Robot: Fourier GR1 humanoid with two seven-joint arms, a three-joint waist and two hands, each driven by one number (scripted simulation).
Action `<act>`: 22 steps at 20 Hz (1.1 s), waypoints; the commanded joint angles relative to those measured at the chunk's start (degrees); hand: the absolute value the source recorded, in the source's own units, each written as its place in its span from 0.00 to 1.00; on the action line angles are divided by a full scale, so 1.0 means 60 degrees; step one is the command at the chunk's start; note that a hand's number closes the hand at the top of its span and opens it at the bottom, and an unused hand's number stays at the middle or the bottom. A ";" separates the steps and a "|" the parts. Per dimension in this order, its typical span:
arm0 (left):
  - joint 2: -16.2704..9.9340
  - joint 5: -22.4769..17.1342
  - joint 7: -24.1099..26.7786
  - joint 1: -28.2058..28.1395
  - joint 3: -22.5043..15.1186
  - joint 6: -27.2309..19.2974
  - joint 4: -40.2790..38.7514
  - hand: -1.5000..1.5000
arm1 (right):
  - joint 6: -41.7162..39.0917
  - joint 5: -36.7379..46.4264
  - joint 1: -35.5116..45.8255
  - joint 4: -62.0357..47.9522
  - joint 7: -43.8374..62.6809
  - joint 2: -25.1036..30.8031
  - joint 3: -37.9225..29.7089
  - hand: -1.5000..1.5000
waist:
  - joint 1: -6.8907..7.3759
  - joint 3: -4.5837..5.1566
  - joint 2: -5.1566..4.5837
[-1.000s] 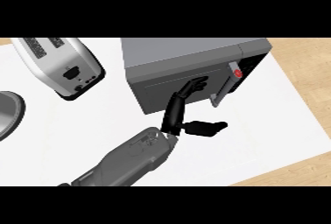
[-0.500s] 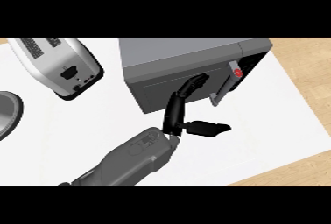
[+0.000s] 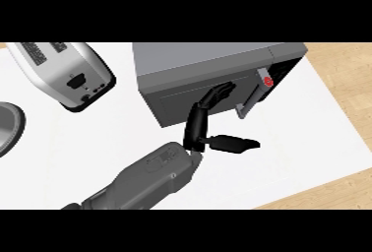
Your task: Pick up the milk, place it into the microwave and close the microwave
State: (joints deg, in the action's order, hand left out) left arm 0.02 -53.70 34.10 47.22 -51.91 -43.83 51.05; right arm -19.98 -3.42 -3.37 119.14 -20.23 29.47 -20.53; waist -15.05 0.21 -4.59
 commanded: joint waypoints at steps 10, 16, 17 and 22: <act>-0.0003 -0.0724 0.0390 0.0762 0.0305 -0.0004 -0.0721 0.00 | -0.0732 -0.2835 0.0477 -0.1494 0.0722 -0.1041 0.0927 0.00 | -0.0002 -0.0040 -0.0157; -0.0004 -0.0956 0.0599 0.0787 0.0374 0.0012 -0.0976 0.00 | -0.0915 -0.3492 0.0801 -0.2070 0.0901 -0.0797 0.0595 0.00 | -0.0129 -0.0047 -0.0171; -0.0004 -0.1001 0.0689 0.0732 0.0357 0.0002 -0.0944 0.00 | -0.1034 -0.3611 0.0879 -0.2137 0.0950 -0.0722 0.0631 0.00 | -0.0116 -0.0038 -0.0177; -0.0004 -0.1136 0.0890 0.0792 0.0284 0.0021 -0.1065 0.00 | -0.1313 -0.4041 0.1137 -0.2483 0.1074 -0.0426 0.0479 0.00 | -0.0246 -0.0036 -0.0154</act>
